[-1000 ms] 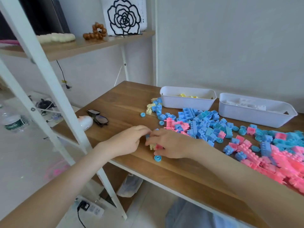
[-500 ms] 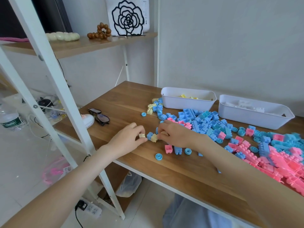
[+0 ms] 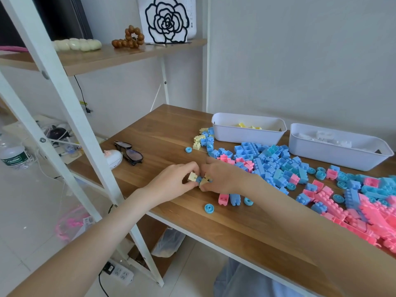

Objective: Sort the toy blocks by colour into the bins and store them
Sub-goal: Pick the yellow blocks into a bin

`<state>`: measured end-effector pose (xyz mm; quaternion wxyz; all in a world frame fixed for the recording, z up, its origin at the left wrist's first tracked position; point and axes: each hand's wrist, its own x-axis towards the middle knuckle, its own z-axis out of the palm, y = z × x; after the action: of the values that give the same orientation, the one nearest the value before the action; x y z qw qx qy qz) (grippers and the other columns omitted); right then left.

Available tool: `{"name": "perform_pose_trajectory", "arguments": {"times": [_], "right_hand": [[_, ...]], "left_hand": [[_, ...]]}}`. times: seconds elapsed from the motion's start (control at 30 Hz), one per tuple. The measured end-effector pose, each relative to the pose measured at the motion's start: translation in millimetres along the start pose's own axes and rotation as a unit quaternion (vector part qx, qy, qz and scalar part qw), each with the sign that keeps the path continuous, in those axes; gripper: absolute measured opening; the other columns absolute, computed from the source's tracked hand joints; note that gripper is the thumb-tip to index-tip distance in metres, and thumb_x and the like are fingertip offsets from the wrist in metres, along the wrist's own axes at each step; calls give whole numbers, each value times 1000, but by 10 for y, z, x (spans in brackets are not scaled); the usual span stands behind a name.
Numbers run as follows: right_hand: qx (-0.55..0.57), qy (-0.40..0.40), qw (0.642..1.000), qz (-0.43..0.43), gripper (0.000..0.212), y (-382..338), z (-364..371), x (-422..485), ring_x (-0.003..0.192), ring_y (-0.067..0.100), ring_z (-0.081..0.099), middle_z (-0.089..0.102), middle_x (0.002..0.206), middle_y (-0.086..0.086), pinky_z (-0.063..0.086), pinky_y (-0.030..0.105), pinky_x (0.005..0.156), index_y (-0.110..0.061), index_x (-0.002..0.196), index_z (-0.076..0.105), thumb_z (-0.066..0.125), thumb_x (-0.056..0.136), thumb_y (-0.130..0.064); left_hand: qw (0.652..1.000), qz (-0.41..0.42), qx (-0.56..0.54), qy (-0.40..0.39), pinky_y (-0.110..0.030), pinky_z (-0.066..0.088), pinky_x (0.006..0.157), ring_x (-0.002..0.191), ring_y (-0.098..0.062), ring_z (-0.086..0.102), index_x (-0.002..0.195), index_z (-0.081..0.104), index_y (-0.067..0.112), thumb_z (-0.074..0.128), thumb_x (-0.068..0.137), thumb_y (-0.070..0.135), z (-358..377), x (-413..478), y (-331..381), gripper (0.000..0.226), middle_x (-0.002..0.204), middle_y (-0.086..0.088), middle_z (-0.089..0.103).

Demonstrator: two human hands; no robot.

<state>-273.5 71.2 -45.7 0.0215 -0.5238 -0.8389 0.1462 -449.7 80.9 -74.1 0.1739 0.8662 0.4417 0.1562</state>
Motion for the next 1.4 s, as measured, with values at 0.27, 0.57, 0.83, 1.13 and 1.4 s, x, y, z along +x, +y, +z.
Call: {"name": "perform_pose_trajectory", "arguments": {"times": [0.27,0.57,0.83,1.13,1.4], "right_hand": [[202,32,979,-12,22,327,-351,-86,78,3,48,50,87,-8,39,21,73,-21,97,62,64,85,-39],[326,226,903,166,23,1228,-969,13,75,12,51,55,86,0,47,12,56,-12,102,62,62,88,-29],[75,194,950,232,35,1719,-787,527,100,20,53,55,118,3,37,28,88,-19,125,49,51,92,-30],[-60,294,939,167,41,1669,-581,588,117,27,42,50,131,6,33,36,90,-16,136,41,44,96,-26],[25,281,958,-58,32,1121,-333,630,105,22,46,54,114,9,35,24,84,-8,126,49,43,95,-10]], "left_hand": [[999,-29,-31,-28,-37,47,89,109,-16,55,97,50,38,61,88,39,-264,251,113,14,111,3,63],[986,-11,-108,124,-18,42,66,74,-8,56,110,65,22,59,92,30,-381,1253,418,20,87,3,64],[992,-27,-99,73,-28,44,84,102,-19,56,125,59,21,56,94,29,-69,2134,312,32,124,-7,57],[941,-36,-265,207,-7,43,79,99,-7,61,106,64,14,40,94,-1,-169,2124,167,30,106,2,67],[912,-125,-247,302,-13,38,87,107,-1,53,101,61,23,42,82,-11,-100,1341,-50,44,109,13,61]]}}
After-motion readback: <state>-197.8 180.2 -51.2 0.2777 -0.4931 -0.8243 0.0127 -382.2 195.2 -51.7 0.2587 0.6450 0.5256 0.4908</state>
